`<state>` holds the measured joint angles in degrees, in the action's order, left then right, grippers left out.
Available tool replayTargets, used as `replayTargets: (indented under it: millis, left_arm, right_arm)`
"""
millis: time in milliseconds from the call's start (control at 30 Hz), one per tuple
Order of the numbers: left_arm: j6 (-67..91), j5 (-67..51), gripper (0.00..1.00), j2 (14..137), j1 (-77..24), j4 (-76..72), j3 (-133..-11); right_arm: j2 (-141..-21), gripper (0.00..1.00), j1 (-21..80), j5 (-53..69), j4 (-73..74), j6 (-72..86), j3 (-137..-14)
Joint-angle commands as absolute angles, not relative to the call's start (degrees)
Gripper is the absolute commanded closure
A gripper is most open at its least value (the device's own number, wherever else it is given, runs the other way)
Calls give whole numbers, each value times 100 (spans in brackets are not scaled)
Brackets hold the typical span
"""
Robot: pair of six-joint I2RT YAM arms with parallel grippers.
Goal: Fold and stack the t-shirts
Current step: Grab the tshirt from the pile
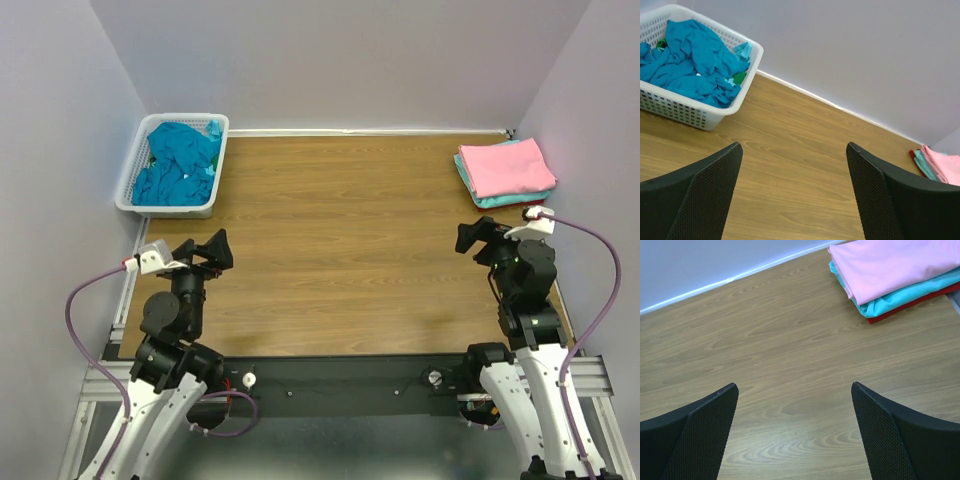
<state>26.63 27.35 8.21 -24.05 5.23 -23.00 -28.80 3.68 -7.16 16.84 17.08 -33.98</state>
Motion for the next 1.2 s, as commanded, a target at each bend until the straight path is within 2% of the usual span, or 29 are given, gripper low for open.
replayTargets:
  millis: [0, 100, 200, 300, 400, 700, 733, 767, 900, 1067, 1167]
  left_arm:
    - [2584, 2593, 8, 1072, -2391, 274, -2399]
    - [2356, 2391, 9, 1615, -2391, 45, -2566]
    - [2277, 2417, 7, 2678, -2391, 61, -3083]
    - [2101, 2303, 4, 4344, -2356, 123, -3795]
    - [1943, 2303, 2, 5271, -2216, 176, -4551]
    - [1687, 2277, 2, 8266, -643, 114, -6555]
    - [1705, 2224, 3, 8471, -529, 123, -6870]
    - [1705, 2215, 10, 8673, -327, 140, -7047]
    - [1696, 2189, 23, 10085, -53, 561, -7996]
    - [1811, 2119, 29, 11398, 377, 1168, -9270]
    - [1819, 1996, 33, 11890, 544, 1178, -9561]
  right_arm:
    - [-2707, 0, 430, -869, 1846, 1871, -3375]
    - [-2698, 0, 501, -827, 1846, 1890, -3349]
    - [-2681, 0, 589, -826, 1846, 1933, -3305]
    - [-2628, 0, 685, -914, 1846, 1969, -3278]
    - [-2540, 0, 747, -976, 1846, 1969, -3261]
    - [-2522, 0, 888, -975, 1846, 2004, -3217]
    - [-2531, 0, 896, -967, 1846, 2004, -3217]
    - [-2557, 0, 923, -975, 1846, 1995, -3217]
    - [-2619, 0, 932, -967, 1854, 2004, -3217]
    - [-2672, 0, 940, -932, 1846, 2013, -3217]
    - [-2698, 0, 932, -888, 1846, 2021, -3225]
